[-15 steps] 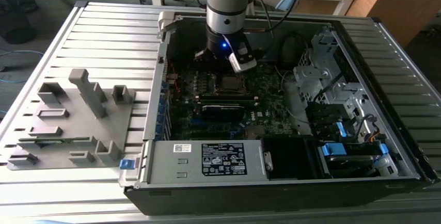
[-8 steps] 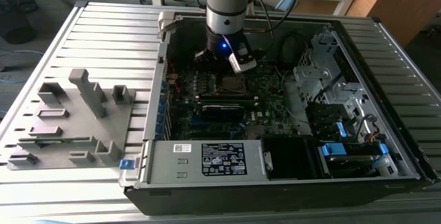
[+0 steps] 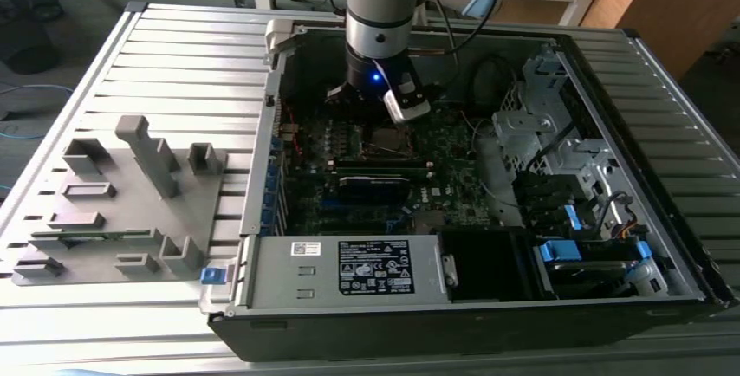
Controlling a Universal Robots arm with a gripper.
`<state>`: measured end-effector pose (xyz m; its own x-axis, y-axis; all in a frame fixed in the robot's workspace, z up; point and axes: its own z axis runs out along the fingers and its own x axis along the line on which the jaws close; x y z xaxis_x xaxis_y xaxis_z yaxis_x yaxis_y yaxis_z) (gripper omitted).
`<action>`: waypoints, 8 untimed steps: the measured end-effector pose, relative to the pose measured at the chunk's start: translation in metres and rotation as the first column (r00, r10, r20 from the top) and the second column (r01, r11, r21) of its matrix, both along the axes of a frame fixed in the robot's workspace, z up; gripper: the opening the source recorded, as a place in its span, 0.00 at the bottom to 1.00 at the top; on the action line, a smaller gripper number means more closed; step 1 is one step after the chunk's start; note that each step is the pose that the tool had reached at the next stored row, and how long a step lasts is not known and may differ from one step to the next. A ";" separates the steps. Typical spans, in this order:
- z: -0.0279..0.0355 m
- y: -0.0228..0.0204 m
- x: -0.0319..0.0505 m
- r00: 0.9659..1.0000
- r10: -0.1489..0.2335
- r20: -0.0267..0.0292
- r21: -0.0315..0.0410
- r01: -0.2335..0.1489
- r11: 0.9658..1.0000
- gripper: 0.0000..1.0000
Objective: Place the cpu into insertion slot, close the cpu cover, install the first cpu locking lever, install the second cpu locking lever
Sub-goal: 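Close the cpu cover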
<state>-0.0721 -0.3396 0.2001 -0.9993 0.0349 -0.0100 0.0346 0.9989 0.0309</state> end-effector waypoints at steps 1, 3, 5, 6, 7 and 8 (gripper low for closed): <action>0.0000 0.0000 0.0000 1.000 0.000 0.000 0.000 0.000 1.000 0.11; -0.0005 0.0000 0.0000 1.000 0.000 0.000 0.000 0.000 1.000 0.11; -0.0007 0.0000 0.0000 1.000 0.000 0.000 0.000 0.000 1.000 0.11; -0.0007 0.0000 0.0000 1.000 0.000 0.000 0.000 0.000 1.000 0.11; -0.0007 0.0000 0.0000 1.000 0.000 0.000 0.000 0.000 1.000 0.11; -0.0008 0.0000 0.0000 1.000 0.000 0.000 0.000 0.000 1.000 0.11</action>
